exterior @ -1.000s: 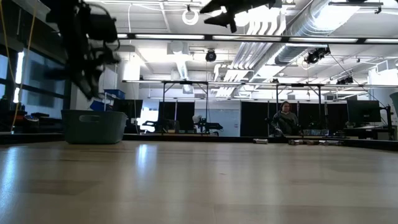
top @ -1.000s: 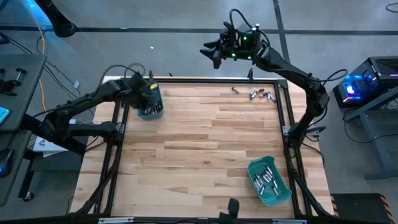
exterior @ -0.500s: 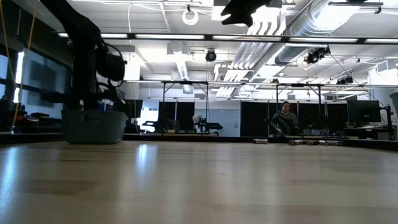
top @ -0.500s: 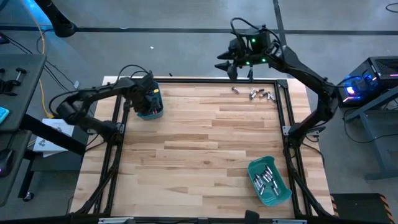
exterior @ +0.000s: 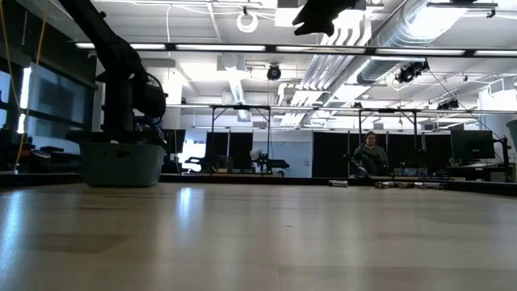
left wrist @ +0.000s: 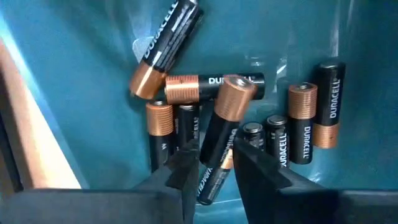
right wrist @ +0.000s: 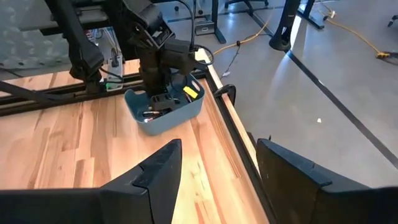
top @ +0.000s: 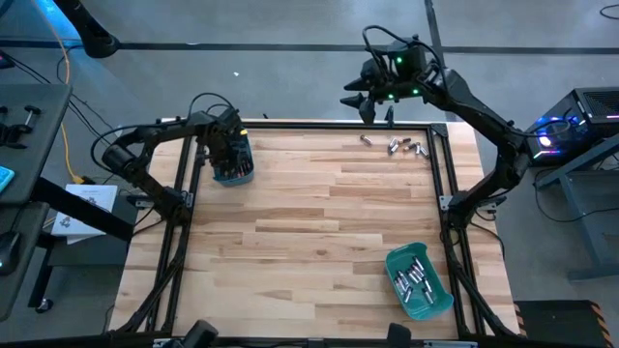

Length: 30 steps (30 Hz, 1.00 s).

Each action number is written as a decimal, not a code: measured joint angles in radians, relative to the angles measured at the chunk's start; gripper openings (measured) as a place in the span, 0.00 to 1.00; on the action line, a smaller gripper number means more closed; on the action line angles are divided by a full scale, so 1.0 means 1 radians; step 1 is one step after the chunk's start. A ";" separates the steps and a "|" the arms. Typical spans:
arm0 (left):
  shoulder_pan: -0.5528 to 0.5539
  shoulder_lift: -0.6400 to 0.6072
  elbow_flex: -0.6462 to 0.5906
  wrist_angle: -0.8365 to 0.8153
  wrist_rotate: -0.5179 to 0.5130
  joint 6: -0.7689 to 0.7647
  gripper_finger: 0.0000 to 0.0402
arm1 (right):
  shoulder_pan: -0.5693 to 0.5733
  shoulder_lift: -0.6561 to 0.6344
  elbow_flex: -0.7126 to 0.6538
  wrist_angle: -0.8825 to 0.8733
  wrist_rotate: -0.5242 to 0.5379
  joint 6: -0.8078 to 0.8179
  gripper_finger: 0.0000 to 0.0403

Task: Sort batteries
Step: Put the black battery into the blue bin, then adjust the green bin

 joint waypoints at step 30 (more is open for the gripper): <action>-0.002 -0.307 0.165 0.317 0.066 0.171 0.37 | -0.284 0.074 -0.561 -0.251 0.505 -0.321 0.50</action>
